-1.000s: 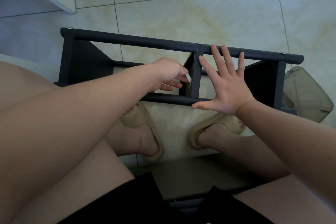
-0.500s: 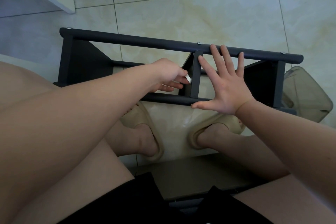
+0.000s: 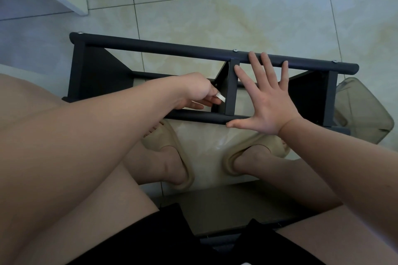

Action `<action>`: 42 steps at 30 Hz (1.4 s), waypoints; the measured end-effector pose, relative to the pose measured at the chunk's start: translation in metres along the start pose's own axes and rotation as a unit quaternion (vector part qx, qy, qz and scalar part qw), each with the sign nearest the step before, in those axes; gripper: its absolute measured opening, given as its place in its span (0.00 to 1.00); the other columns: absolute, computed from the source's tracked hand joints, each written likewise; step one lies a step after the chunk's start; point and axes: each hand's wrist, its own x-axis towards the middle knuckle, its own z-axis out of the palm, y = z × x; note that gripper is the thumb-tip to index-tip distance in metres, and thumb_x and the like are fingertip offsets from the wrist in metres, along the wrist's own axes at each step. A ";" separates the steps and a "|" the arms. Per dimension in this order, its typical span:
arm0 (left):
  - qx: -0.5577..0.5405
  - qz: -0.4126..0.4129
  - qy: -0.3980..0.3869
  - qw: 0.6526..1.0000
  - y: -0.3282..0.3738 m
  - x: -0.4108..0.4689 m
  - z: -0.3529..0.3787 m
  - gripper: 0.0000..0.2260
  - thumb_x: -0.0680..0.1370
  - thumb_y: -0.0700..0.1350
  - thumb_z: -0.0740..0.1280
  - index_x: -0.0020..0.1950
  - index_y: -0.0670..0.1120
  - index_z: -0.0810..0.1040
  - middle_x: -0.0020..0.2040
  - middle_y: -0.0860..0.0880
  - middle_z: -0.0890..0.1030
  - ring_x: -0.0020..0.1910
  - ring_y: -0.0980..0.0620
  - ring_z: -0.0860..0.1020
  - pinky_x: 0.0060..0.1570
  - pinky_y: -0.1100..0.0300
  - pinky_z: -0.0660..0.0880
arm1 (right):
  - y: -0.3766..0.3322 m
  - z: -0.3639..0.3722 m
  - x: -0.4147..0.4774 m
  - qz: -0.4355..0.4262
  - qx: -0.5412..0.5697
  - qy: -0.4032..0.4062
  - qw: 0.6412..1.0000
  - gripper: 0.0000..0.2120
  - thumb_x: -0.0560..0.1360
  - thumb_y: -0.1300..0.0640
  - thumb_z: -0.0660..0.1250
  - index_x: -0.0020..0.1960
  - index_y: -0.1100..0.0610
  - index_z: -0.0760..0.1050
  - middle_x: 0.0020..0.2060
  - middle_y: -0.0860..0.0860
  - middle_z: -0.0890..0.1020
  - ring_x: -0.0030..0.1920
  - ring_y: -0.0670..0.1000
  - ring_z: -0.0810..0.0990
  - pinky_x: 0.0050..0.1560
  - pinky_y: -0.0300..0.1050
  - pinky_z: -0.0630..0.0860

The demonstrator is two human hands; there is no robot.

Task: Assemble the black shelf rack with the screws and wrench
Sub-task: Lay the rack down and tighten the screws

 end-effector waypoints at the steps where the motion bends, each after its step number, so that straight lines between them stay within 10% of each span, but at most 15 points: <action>1: 0.007 0.006 0.000 1.000 -0.001 0.000 0.000 0.08 0.85 0.43 0.59 0.49 0.47 0.76 0.42 0.52 0.84 0.44 0.57 0.80 0.43 0.61 0.73 | 0.000 0.000 0.000 -0.001 0.000 0.000 1.000 0.59 0.64 0.15 0.52 0.84 0.50 0.48 0.83 0.58 0.45 0.82 0.62 0.41 0.74 0.75 0.36; 22: 0.276 0.121 -0.053 0.952 -0.004 -0.005 -0.013 0.11 0.83 0.41 0.62 0.46 0.50 0.81 0.49 0.54 0.85 0.59 0.48 0.79 0.62 0.50 0.75 | -0.001 -0.002 0.000 0.001 -0.012 -0.009 1.000 0.59 0.65 0.15 0.52 0.84 0.50 0.47 0.82 0.58 0.44 0.82 0.62 0.40 0.74 0.76 0.37; 27: 0.343 0.122 -0.058 0.929 -0.004 -0.004 -0.012 0.08 0.81 0.43 0.66 0.44 0.52 0.81 0.42 0.51 0.80 0.43 0.51 0.75 0.43 0.57 0.72 | -0.001 -0.003 0.000 0.003 -0.008 -0.009 1.000 0.59 0.64 0.15 0.51 0.84 0.50 0.47 0.82 0.58 0.44 0.82 0.62 0.40 0.74 0.75 0.36; 42: 0.319 0.160 0.021 0.934 0.008 -0.006 -0.012 0.10 0.76 0.41 0.69 0.38 0.56 0.80 0.39 0.59 0.80 0.40 0.61 0.76 0.39 0.64 0.70 | 0.000 0.001 0.000 -0.001 -0.005 0.000 1.000 0.59 0.65 0.15 0.51 0.84 0.50 0.48 0.82 0.58 0.45 0.82 0.63 0.41 0.74 0.75 0.36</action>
